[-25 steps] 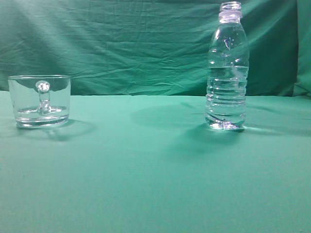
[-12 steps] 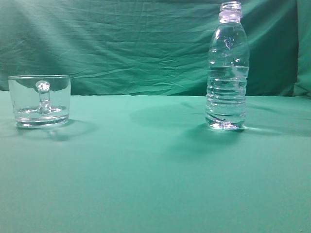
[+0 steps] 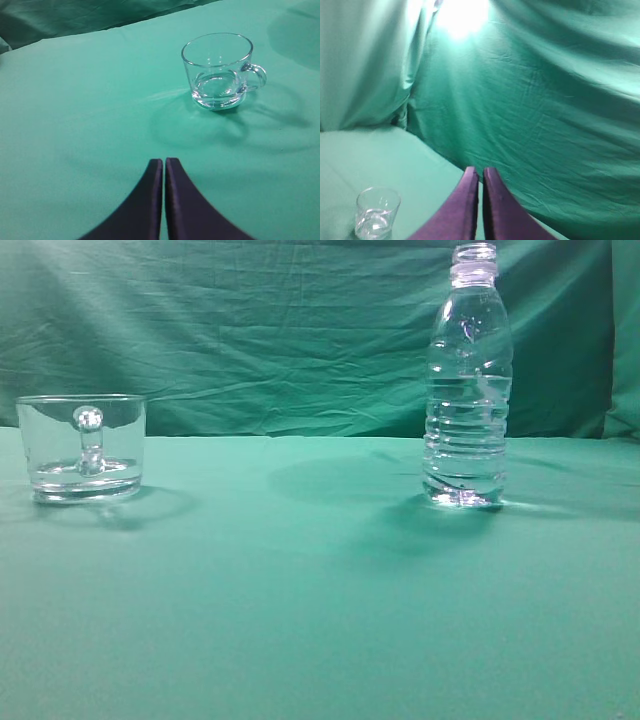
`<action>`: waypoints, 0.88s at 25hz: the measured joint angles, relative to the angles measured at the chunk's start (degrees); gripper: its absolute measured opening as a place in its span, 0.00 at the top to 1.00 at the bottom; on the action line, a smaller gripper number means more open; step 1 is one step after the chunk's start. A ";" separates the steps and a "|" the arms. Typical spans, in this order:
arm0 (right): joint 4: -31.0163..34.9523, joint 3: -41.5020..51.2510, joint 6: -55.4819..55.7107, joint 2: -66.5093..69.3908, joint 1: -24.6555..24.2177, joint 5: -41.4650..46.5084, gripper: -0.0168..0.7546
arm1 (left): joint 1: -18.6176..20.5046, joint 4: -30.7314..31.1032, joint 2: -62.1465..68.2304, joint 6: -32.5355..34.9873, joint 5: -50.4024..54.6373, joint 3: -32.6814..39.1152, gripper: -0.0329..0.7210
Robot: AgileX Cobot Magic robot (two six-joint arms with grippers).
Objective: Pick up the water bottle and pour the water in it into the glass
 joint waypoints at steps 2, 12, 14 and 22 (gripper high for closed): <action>1.22 0.00 3.19 -1.08 0.00 3.69 0.98 | 0.00 0.00 0.00 0.00 0.00 0.00 0.96; 11.86 0.00 14.31 -3.92 0.00 27.44 0.98 | 0.00 0.00 0.00 0.00 0.00 0.00 0.96; 18.53 0.00 10.30 -3.92 0.00 31.14 0.98 | 0.00 0.00 0.00 0.00 0.00 0.00 0.96; 69.59 0.00 -51.68 -3.92 0.00 41.96 0.98 | 0.00 0.00 0.00 0.00 0.00 0.00 0.96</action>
